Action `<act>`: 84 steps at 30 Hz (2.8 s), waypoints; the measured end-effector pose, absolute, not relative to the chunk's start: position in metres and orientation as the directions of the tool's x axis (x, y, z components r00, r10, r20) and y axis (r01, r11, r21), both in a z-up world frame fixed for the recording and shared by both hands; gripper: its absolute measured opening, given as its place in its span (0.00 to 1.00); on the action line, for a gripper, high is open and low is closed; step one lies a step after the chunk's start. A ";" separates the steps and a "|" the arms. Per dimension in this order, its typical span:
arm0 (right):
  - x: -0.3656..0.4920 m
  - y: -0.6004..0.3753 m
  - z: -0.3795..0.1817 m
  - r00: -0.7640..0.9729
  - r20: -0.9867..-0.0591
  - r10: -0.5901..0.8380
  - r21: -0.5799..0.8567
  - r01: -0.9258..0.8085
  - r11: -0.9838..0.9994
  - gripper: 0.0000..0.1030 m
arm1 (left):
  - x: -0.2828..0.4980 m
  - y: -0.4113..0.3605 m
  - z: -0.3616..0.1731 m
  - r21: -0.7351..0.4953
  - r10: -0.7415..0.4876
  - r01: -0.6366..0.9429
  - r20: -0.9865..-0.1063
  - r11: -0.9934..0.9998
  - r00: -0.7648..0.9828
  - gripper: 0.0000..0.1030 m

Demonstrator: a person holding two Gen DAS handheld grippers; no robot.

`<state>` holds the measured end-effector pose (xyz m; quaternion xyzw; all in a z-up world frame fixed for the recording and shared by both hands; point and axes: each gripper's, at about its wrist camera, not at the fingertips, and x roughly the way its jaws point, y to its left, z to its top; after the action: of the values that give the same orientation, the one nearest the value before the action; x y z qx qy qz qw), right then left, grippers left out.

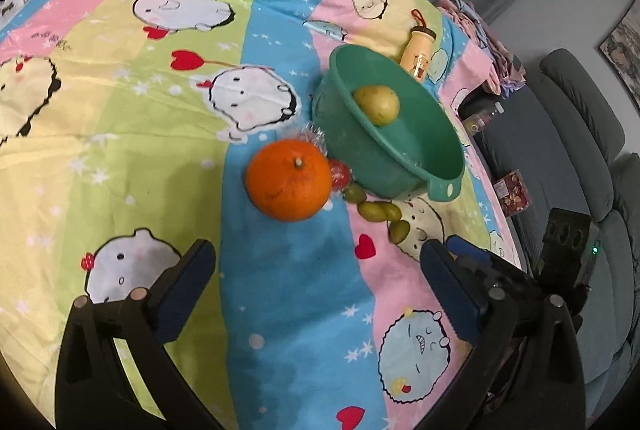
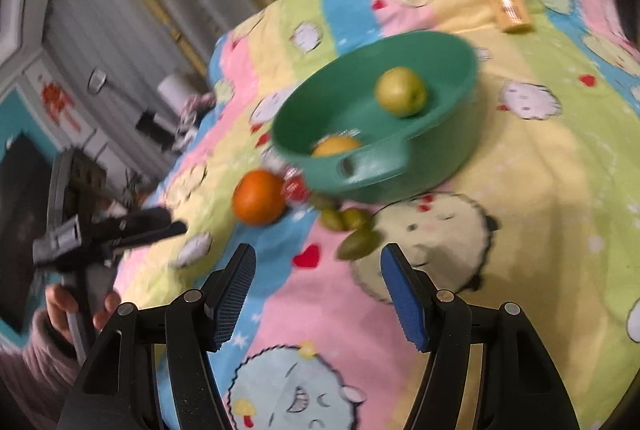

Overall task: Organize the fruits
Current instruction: 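Withdraw the right tool from the bowl and move toward the orange, then close the right tool around the orange beside the bowl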

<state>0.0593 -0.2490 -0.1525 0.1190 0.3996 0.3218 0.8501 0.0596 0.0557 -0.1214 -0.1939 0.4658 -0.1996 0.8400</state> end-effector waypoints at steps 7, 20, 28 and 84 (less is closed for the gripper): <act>0.058 -0.213 -0.159 0.414 -0.643 0.644 0.431 -0.499 0.752 0.65 | 0.053 0.063 -0.129 -0.484 -0.493 0.154 -0.722 0.861 0.485 0.99; 0.063 -0.174 -0.161 0.385 -0.684 0.620 0.380 -0.538 0.753 0.65 | 0.055 0.083 -0.136 -0.496 -0.498 0.151 -0.704 0.855 0.507 0.99; 0.067 -0.159 -0.163 0.383 -0.686 0.618 0.375 -0.542 0.752 0.65 | 0.064 0.085 -0.138 -0.492 -0.503 0.170 -0.698 0.854 0.509 0.99; 0.112 -0.112 -0.177 0.476 -0.714 0.515 0.284 -0.475 0.833 0.58 | 0.128 0.057 -0.162 -0.556 -0.621 0.281 -0.659 0.782 0.424 0.66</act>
<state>0.1121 -0.1119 -0.1774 0.0234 0.4234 0.2881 0.8586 0.1280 0.0569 -0.1621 -0.1840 0.4614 -0.2739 0.8235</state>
